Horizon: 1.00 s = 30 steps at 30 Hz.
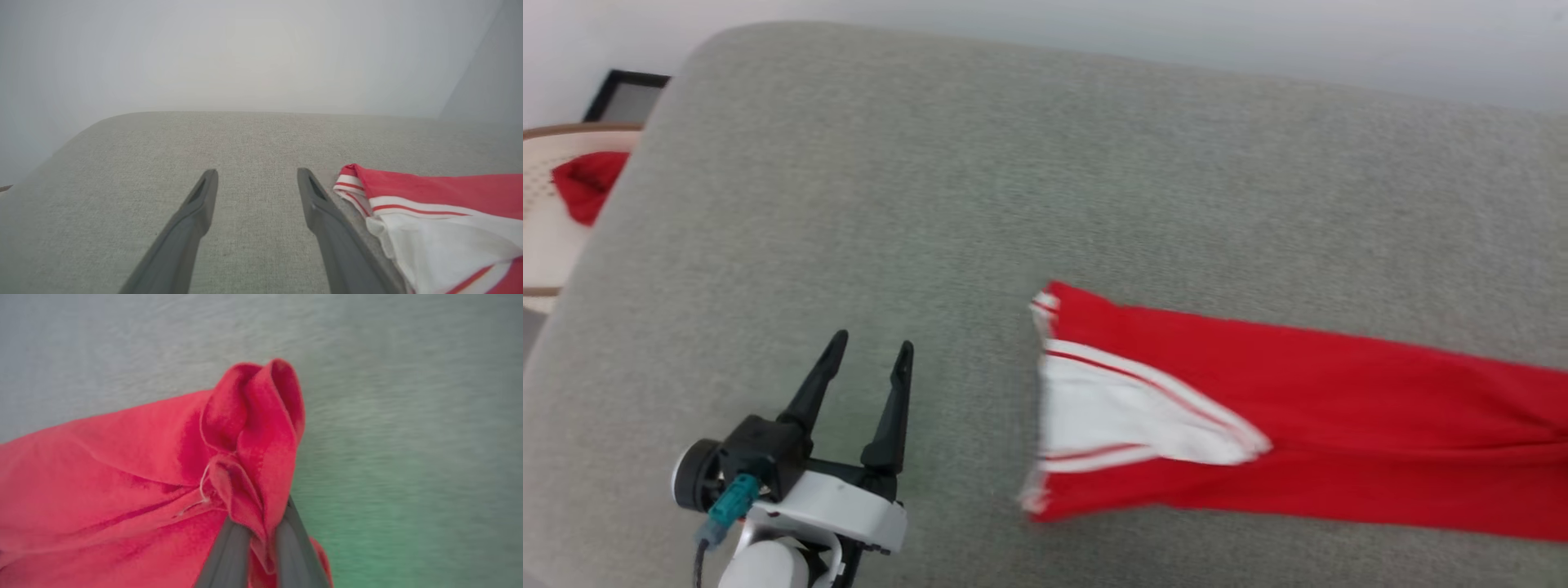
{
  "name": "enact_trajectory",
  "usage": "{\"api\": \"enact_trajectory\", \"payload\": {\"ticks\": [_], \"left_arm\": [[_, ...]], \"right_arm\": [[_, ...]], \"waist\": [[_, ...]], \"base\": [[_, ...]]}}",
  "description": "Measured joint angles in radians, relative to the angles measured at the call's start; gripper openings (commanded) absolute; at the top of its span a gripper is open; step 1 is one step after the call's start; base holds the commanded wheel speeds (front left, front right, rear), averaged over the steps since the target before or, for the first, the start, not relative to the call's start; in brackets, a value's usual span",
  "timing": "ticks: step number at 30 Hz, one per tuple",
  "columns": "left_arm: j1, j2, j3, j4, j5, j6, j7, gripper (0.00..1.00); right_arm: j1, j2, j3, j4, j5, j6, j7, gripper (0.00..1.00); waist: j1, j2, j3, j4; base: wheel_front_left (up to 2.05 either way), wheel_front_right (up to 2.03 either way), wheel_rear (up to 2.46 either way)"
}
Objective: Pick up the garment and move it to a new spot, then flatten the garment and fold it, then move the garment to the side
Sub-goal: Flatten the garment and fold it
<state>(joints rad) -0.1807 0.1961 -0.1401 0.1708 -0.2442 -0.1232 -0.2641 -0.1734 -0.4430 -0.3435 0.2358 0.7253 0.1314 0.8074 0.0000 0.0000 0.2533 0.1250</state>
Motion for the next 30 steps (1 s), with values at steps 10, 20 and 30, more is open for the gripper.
{"api": "enact_trajectory", "payload": {"ticks": [10,20,30], "left_arm": [[-0.003,0.015,0.023,-0.010,0.018,-0.004,0.000,1.00],[-0.001,0.016,0.018,-0.001,0.014,-0.005,0.000,1.00],[0.024,0.001,0.005,0.006,-0.013,-0.006,0.000,1.00]], "right_arm": [[-0.045,-0.167,-0.205,0.228,-0.066,0.000,-0.197,0.00],[-0.060,-0.168,-0.040,0.148,0.061,-0.001,-0.211,0.00],[0.022,-0.072,0.285,-0.344,0.208,-0.001,-0.078,0.00]], "waist": [[0.0000,0.0000,0.038,-0.068],[0.0000,0.0000,0.032,-0.104],[0.0000,0.0000,-0.003,-0.085]], "base": [[0.00,0.00,0.00],[0.00,0.00,0.00],[0.00,0.00,0.00]]}}
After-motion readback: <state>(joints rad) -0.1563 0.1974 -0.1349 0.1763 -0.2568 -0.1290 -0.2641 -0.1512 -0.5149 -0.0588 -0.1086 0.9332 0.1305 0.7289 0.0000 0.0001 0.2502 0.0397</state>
